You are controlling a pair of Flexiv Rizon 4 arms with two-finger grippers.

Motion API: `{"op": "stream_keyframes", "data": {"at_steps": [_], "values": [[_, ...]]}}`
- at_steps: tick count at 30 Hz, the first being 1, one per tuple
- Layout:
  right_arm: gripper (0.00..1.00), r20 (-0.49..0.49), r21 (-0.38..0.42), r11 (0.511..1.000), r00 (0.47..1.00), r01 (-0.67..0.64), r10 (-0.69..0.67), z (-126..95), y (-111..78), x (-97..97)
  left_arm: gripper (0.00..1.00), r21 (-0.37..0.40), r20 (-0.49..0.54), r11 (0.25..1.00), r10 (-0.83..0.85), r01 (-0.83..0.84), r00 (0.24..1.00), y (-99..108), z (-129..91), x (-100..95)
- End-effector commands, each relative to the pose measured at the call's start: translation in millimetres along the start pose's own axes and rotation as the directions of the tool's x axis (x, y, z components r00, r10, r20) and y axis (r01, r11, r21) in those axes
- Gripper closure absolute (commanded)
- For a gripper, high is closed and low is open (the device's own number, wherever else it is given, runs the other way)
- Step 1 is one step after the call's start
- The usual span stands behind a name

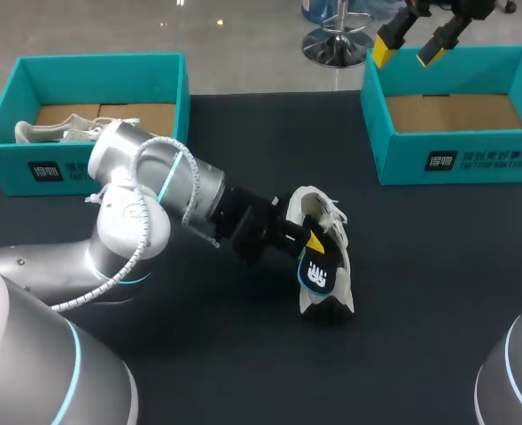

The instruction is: Take the shoe out of the shoebox, open the shoe tongue, remove and reinsert the insole, then place the shoe into the shoebox

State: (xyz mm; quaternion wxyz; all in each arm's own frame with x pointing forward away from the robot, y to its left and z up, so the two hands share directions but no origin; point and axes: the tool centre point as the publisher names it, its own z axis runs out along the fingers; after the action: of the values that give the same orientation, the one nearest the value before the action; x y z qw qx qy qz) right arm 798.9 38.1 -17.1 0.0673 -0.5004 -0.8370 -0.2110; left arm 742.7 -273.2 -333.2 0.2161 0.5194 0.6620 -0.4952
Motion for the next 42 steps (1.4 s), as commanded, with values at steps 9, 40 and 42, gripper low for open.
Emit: {"op": "stream_keyframes", "data": {"at_steps": [9, 40, 42], "values": [[0.0, 0.001, 0.002, 1.0, 1.0, -0.001, 0.001, 0.2, 1.1, -0.1, 0.0, 0.025, 0.002, 1.0, -0.01, 0.01, 1.0, -13.4, 3.8, 1.7], [0.0, 0.001, 0.002, 1.0, 1.0, -0.001, 0.001, 0.2, 1.1, -0.1, 1.0, 0.015, 0.003, 1.0, 0.002, -0.002, 1.0, -20.9, -10.9, -2.0], [0.0, 0.001, 0.002, 1.0, 1.0, -0.001, 0.001, 0.2, 1.1, -0.1, 1.0, 0.012, 0.0, 1.0, 0.0, 0.0, 1.0, -17.8, -11.5, -1.3]]}}
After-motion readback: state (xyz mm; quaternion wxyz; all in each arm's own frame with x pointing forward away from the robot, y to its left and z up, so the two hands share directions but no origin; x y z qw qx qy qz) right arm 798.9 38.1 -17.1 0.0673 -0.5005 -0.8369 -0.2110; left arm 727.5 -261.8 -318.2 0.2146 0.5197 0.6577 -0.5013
